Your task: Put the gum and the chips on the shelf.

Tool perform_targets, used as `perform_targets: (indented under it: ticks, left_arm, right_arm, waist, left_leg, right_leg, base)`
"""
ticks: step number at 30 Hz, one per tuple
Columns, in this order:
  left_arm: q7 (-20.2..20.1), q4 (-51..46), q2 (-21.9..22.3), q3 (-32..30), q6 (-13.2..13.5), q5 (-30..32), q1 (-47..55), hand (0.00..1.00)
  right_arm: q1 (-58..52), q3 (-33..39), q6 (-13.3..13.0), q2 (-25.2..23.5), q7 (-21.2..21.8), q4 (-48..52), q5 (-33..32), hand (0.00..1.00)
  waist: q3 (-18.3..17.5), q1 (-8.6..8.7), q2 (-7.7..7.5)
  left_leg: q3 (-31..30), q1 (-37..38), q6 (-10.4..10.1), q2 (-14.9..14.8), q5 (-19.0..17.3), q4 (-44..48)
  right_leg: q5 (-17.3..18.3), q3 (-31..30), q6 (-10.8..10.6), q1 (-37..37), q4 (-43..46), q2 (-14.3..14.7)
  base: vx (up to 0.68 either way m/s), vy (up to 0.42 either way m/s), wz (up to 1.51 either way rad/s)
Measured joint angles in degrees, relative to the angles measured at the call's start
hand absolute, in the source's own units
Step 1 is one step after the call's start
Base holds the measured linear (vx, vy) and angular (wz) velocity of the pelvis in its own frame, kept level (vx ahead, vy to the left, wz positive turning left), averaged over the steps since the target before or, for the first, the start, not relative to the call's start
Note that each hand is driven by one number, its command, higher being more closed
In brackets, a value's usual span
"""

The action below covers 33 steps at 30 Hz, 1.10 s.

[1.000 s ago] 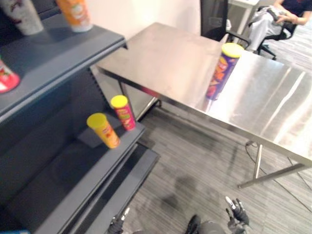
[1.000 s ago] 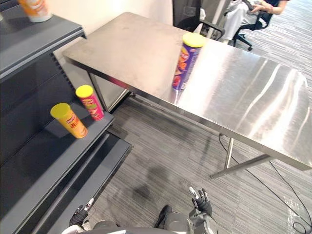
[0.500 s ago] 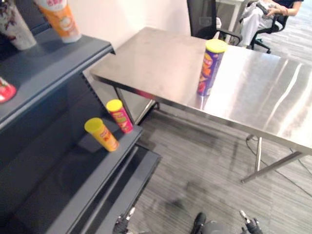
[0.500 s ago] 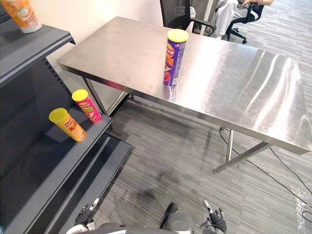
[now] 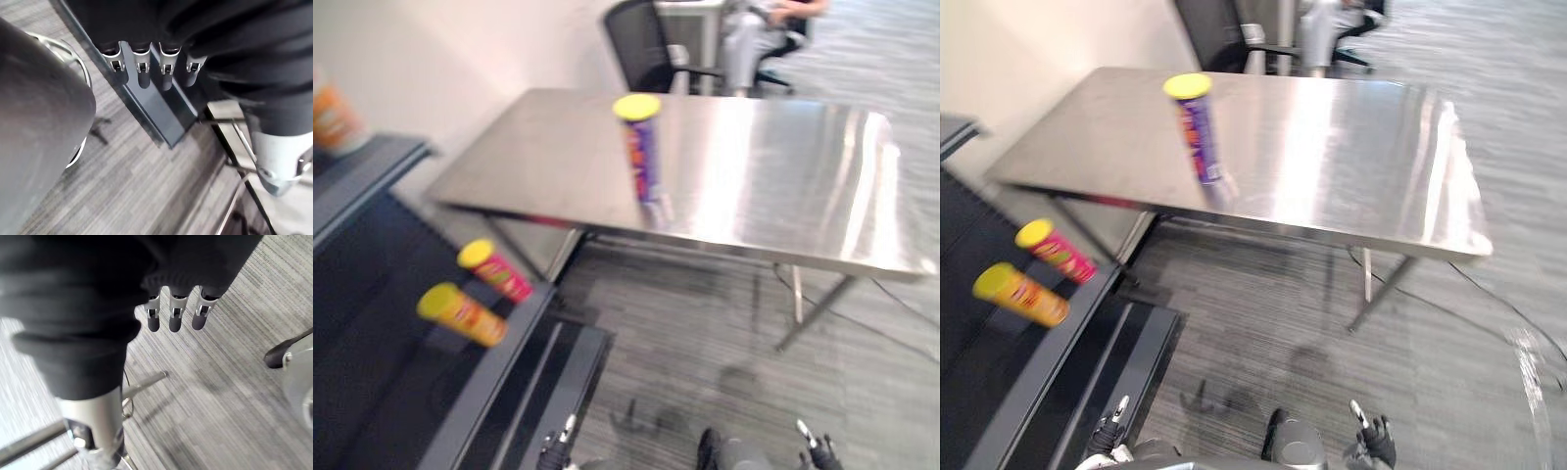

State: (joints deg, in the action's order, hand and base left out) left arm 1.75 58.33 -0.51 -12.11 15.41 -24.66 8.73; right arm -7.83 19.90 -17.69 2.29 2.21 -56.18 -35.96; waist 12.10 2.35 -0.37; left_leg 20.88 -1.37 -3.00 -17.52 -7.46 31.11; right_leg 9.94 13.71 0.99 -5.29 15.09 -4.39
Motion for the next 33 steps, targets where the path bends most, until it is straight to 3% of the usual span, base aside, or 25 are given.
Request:
perform_targets:
  ticks: [3, 6, 11, 12, 13, 17, 23, 27, 33]
  left_arm:
    - [-0.03, -1.48, 0.23, 0.75, 0.96, 0.14, 0.76, 0.00]
    - [0.13, -2.18, 0.39, 1.02, 1.75, -0.07, 1.16, 0.00]
    - [-1.19, -2.08, 0.44, 1.21, 2.85, 0.34, 1.56, 0.00]
    - [-1.84, -1.64, 0.94, 1.44, 2.93, 0.57, 1.80, 0.00]
    - [-2.51, -1.19, -0.19, 1.96, 2.80, 0.76, 1.74, 0.00]
    - [-4.95, -0.37, -2.49, 3.07, 2.56, 1.15, 1.99, 0.00]
    - [-6.71, 2.78, -4.14, 9.42, 1.42, 3.01, 0.46, 0.00]
    - [-5.33, 2.79, -4.43, 10.05, 1.32, 3.03, 0.53, 0.00]
    - [-1.38, 3.25, -4.72, 11.59, 0.85, 3.29, 0.39, 0.00]
  right_arm:
    - [-1.36, 0.05, 0.20, 0.31, -0.60, 0.00, -0.17, 0.00]
    - [-1.70, -0.12, 0.67, -0.11, -0.79, 0.02, -0.48, 0.00]
    - [-0.57, -0.46, 0.19, -0.40, -0.23, 0.24, -0.50, 0.00]
    - [-0.78, -0.12, -0.06, -0.17, -0.10, 0.23, -0.49, 0.00]
    - [-0.85, 0.13, -0.02, -1.08, -0.15, -0.27, -0.50, 0.00]
    - [-1.94, 0.96, -0.07, -3.49, 0.32, -1.13, -0.51, 0.00]
    - [-0.58, 1.38, -1.74, -3.07, 0.21, -5.21, -0.43, 0.00]
    - [-0.90, 0.87, -1.72, -2.74, -0.56, -6.28, 0.10, 0.00]
    - [-2.37, 0.09, -2.11, -0.66, -3.57, -7.34, -0.28, 0.00]
  waist:
    - [-0.47, -0.71, 0.42]
    - [-0.72, -1.07, 0.28]
    - [-1.39, -1.48, 0.58]
    - [-2.53, -1.57, 1.86]
    - [-3.68, -1.70, 0.23]
    - [-5.58, -1.31, -2.05]
    - [-7.17, -1.12, 0.28]
    - [-6.95, -1.25, 0.24]
    - [-7.47, -1.20, -0.15]
  left_leg:
    - [-3.54, -3.04, -1.48, -1.17, 0.95, -6.05]
    - [-6.80, -4.64, -2.73, -0.19, 1.72, -11.43]
    - [-10.67, -3.61, -2.91, 3.21, 1.91, -16.33]
    - [-10.45, -2.44, -3.75, 3.77, 3.46, -18.48]
    - [-8.33, -1.51, -4.79, 5.08, 1.85, -17.96]
    - [-5.83, -0.18, -2.45, 8.58, -0.19, -16.84]
    - [-5.40, 0.86, -1.44, 10.28, -1.09, -19.26]
    - [-2.35, 2.88, -1.10, 10.38, -1.08, -21.37]
    - [-3.38, 2.81, -2.34, 10.20, -0.28, -24.71]
  right_leg:
    - [0.44, -2.76, 0.54, 1.11, -0.32, 2.12]
    - [1.04, -5.58, 0.05, 2.47, -0.05, 2.83]
    - [2.86, -12.96, -2.94, 3.15, 2.72, 3.33]
    - [4.01, -14.33, -4.40, 2.03, 4.59, 3.73]
    - [4.94, -15.59, -5.24, 1.49, 5.92, 1.93]
    - [3.18, -15.00, -7.62, 3.97, 1.01, -2.34]
    - [-5.55, -9.17, -8.51, 5.06, -8.17, -3.81]
    - [-5.77, -2.95, -7.80, 5.42, -10.52, -5.93]
    - [-6.54, 0.56, -7.67, 5.76, -14.63, -5.61]
  base:
    - [0.14, -0.059, -0.83]
    - [0.19, 0.042, -0.59]
    - [0.23, 0.205, -0.78]
    - [0.19, 0.339, -0.71]
    - [0.19, 0.341, -0.65]
    - [0.15, 0.300, -0.31]
    - [-0.02, 0.116, -0.38]
    - [-0.11, 0.045, -0.51]
    - [-0.02, -0.004, -0.09]
